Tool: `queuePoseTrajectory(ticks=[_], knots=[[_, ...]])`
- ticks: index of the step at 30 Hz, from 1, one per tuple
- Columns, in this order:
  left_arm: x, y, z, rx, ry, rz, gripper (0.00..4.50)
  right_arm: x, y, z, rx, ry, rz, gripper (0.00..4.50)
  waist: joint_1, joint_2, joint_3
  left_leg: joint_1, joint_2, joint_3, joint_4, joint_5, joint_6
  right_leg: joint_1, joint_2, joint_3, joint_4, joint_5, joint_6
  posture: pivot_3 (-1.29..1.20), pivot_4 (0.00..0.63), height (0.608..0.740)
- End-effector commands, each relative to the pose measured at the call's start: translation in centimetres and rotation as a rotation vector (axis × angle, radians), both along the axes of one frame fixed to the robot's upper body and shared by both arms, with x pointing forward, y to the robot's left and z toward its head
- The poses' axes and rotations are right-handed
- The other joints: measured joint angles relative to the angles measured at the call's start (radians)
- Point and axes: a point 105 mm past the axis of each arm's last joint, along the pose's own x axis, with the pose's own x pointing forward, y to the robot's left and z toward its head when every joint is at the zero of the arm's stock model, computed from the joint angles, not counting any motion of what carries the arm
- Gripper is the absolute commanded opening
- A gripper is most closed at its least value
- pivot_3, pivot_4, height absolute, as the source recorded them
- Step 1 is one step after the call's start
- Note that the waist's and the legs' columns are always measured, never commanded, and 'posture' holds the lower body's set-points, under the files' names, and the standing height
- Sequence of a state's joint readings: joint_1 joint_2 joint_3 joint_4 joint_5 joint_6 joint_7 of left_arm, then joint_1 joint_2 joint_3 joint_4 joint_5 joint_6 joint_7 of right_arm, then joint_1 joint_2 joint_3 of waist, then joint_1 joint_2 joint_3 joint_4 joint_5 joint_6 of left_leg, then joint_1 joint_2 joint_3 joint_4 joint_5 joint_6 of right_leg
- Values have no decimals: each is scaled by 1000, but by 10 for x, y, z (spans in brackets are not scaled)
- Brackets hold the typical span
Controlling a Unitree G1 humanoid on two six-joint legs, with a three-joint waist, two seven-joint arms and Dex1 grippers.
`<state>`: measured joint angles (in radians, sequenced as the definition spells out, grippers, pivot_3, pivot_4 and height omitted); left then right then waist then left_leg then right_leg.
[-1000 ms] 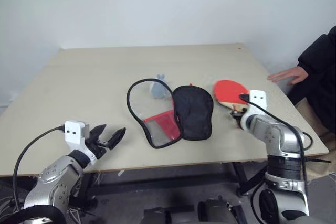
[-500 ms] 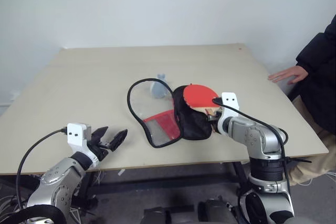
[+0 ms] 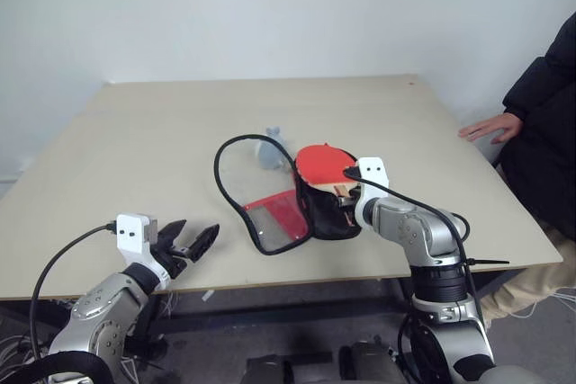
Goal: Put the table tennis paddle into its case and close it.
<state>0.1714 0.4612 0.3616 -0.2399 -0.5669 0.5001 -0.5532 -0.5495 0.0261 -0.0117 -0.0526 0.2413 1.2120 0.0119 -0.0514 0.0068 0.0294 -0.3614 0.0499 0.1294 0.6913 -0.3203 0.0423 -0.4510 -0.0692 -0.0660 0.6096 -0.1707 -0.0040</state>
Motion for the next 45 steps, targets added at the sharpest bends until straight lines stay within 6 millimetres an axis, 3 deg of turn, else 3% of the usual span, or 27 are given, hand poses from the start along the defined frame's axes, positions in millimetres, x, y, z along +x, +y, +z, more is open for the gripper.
queuePoseTrajectory(ticks=[1,11,28,30,31,35,38,42,45], knots=[[2,-2,14,14,-59,-9,4500,10,4,22,27,-74,-36,1178,0,0,0,0,0,0,0,0,0,0,0,0,0,0,0,0,0,740],[4,-3,15,18,-62,-18,4500,17,10,20,47,-17,-152,1178,2,0,0,-1,1,0,0,1,-1,-1,0,0,1,0,-1,0,0,740],[5,-4,15,18,-62,-23,4500,20,19,20,49,17,-185,1178,3,0,0,-1,0,-1,0,1,-1,-1,0,-1,0,0,-1,0,0,740],[5,-4,15,18,-63,-23,4500,20,21,21,50,18,-177,1892,3,0,0,-1,0,-1,0,1,-1,-1,0,-1,0,0,-1,0,0,740],[5,-4,15,18,-63,-22,4500,19,22,22,51,19,-173,1994,2,0,0,-1,0,-1,0,1,-1,-1,0,-1,0,0,-1,0,0,740],[6,-4,15,18,-64,-21,4500,18,28,26,64,19,-147,3166,-1,0,0,-1,1,0,0,1,-1,-1,0,0,0,1,-1,0,0,740],[7,-4,15,17,-65,-22,4500,12,42,40,121,4,-25,3943,-1,0,0,0,1,0,0,1,-2,-1,0,0,0,1,-1,0,0,740],[8,-3,15,17,-64,-22,4500,3,44,66,133,-92,170,3943,-7,0,0,-1,1,0,0,1,-2,-2,1,0,0,1,-2,0,0,740],[8,0,16,23,-63,-20,4500,0,25,82,119,-181,294,3943,2,-1,-1,-1,1,-2,0,1,-1,-1,1,-1,-1,1,-2,0,0,740]])
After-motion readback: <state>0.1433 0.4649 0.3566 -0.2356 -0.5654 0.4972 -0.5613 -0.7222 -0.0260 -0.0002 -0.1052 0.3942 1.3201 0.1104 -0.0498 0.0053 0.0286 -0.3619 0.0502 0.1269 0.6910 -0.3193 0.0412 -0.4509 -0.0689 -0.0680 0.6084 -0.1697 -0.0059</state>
